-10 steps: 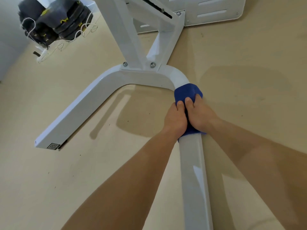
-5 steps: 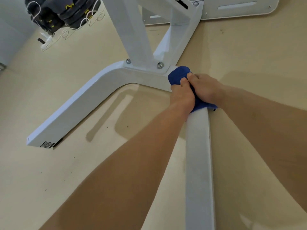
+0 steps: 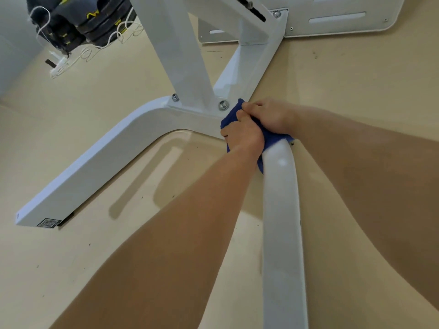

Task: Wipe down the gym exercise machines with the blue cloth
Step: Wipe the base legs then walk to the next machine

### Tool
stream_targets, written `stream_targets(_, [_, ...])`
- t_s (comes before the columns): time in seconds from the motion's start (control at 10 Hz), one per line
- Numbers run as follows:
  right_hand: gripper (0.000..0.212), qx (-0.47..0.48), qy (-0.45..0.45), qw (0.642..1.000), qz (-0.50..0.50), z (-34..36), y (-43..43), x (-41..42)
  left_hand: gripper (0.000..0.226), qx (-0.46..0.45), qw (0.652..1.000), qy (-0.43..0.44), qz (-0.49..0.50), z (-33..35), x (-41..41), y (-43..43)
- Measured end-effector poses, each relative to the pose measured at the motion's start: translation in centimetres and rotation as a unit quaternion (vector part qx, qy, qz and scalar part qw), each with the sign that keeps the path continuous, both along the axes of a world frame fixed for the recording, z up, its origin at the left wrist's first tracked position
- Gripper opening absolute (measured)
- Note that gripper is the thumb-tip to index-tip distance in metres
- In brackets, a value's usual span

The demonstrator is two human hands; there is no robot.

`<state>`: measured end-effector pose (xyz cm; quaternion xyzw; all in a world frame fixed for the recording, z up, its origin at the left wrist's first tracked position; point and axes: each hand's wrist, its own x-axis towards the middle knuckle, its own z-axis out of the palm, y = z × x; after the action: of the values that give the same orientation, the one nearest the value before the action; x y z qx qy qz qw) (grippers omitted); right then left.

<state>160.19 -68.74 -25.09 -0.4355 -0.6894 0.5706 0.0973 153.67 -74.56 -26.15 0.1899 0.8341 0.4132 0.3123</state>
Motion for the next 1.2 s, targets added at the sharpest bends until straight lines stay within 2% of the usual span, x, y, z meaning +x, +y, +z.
stream_targets(0.2, [0.045, 0.043, -0.015, 0.999, -0.028, -0.1, -1.8, 0.7, 0.078, 0.013, 0.996, -0.089, -0.017, -1.8, -1.2, -0.4])
stream_targets(0.3, [0.042, 0.071, -0.026, 0.996, -0.053, -0.3, -3.7, 1.9, 0.054, 0.026, 0.991, -0.092, -0.097, -0.9, 0.4, -3.2])
stream_targets(0.5, [0.044, 0.042, -0.053, 0.995, -0.068, -1.4, -9.7, 6.8, 0.042, 0.011, 0.974, -0.017, -0.226, 0.7, 3.9, -10.0])
stream_targets(0.6, [0.043, 0.038, -0.045, 0.996, -0.064, -1.2, -11.2, 7.3, 0.039, 0.025, 0.968, -0.019, -0.249, 0.7, 4.4, -12.3])
stream_targets(0.8, [0.040, 0.069, -0.035, 0.994, -0.070, -1.1, -8.5, 5.5, 0.045, 0.017, 0.972, -0.047, -0.229, 0.5, 2.9, -8.7])
stream_targets(0.9, [0.042, 0.094, -0.043, 0.993, -0.064, -1.1, -5.6, 3.7, 0.054, 0.035, 0.982, -0.078, -0.168, 0.0, 2.1, -5.7])
stream_targets(1.0, [0.038, 0.095, -0.033, 0.994, -0.050, -0.9, -3.2, 2.2, 0.045, 0.048, 0.987, -0.094, -0.121, -0.2, 1.2, -3.6])
stream_targets(1.2, [0.035, 0.114, -0.039, 0.992, -0.043, -0.4, -1.4, 0.3, 0.068, 0.047, 0.993, -0.078, -0.070, -1.8, -1.0, -0.7])
